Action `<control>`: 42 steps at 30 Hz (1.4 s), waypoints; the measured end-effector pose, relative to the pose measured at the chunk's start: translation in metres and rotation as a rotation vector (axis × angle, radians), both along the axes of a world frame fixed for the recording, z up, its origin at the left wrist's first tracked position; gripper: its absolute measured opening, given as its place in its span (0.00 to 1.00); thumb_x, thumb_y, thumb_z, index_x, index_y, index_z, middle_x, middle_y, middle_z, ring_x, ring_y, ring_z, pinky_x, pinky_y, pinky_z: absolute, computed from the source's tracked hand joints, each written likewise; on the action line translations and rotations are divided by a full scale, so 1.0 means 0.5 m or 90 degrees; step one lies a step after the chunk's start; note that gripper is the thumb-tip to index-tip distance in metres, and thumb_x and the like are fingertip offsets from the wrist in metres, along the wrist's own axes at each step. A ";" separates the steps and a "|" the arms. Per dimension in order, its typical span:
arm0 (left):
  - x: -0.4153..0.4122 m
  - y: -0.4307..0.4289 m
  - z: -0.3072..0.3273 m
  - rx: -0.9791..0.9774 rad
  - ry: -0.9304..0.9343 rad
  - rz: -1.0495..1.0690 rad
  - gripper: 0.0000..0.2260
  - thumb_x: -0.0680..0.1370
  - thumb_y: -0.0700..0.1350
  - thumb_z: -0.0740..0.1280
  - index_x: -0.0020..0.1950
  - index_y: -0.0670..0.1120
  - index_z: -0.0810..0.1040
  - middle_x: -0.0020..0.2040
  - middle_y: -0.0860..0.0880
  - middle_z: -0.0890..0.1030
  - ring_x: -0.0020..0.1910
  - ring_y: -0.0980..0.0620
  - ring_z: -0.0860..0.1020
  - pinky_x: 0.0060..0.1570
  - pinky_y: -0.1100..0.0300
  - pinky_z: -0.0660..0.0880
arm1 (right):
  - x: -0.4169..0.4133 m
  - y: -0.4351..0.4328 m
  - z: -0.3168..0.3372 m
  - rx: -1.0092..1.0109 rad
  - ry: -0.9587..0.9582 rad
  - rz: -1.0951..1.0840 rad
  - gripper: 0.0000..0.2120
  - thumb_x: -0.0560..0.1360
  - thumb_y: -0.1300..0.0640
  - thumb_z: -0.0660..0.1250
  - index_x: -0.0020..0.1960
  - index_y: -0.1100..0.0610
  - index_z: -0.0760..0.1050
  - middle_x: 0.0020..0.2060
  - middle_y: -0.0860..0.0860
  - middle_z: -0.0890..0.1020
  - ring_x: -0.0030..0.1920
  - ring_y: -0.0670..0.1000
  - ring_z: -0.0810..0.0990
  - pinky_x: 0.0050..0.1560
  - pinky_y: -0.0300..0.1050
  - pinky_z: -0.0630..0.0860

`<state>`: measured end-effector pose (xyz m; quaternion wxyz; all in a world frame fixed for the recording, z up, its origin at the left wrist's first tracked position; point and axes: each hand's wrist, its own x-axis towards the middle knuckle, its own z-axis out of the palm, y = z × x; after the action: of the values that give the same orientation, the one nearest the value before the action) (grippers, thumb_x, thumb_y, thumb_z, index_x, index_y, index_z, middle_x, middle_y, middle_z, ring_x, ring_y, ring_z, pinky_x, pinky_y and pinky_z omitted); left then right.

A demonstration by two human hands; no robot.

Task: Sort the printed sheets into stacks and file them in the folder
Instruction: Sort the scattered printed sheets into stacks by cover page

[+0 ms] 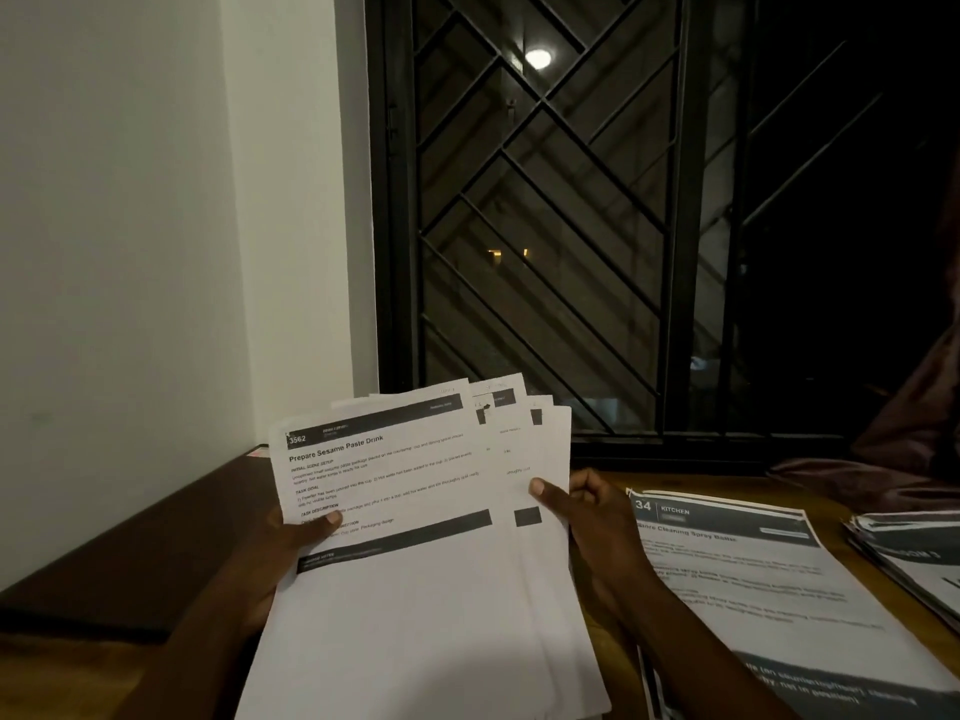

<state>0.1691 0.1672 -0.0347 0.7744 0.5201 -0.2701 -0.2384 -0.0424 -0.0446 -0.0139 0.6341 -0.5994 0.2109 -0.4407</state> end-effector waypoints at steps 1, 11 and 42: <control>0.000 0.001 -0.001 -0.005 0.006 0.000 0.18 0.75 0.30 0.63 0.63 0.43 0.75 0.55 0.39 0.83 0.50 0.38 0.83 0.45 0.43 0.81 | -0.001 0.001 0.000 0.000 -0.018 0.004 0.14 0.68 0.61 0.75 0.39 0.61 0.68 0.45 0.67 0.82 0.42 0.60 0.81 0.41 0.48 0.80; -0.007 0.003 0.002 -0.028 0.013 -0.013 0.20 0.70 0.33 0.65 0.59 0.45 0.76 0.54 0.40 0.83 0.48 0.40 0.84 0.44 0.44 0.81 | 0.002 0.001 0.002 -0.110 -0.048 -0.025 0.22 0.72 0.63 0.71 0.59 0.50 0.64 0.51 0.48 0.81 0.51 0.49 0.82 0.49 0.44 0.81; 0.009 0.007 -0.005 -0.025 0.032 -0.126 0.42 0.58 0.35 0.81 0.70 0.44 0.70 0.63 0.35 0.77 0.58 0.33 0.78 0.51 0.35 0.77 | 0.012 0.005 0.006 -0.088 -0.092 -0.035 0.12 0.74 0.65 0.69 0.49 0.49 0.73 0.51 0.50 0.83 0.53 0.51 0.83 0.54 0.51 0.80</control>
<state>0.1736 0.1708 -0.0374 0.7635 0.4696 -0.3056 -0.3213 -0.0363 -0.0423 -0.0110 0.5923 -0.6026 0.1501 -0.5133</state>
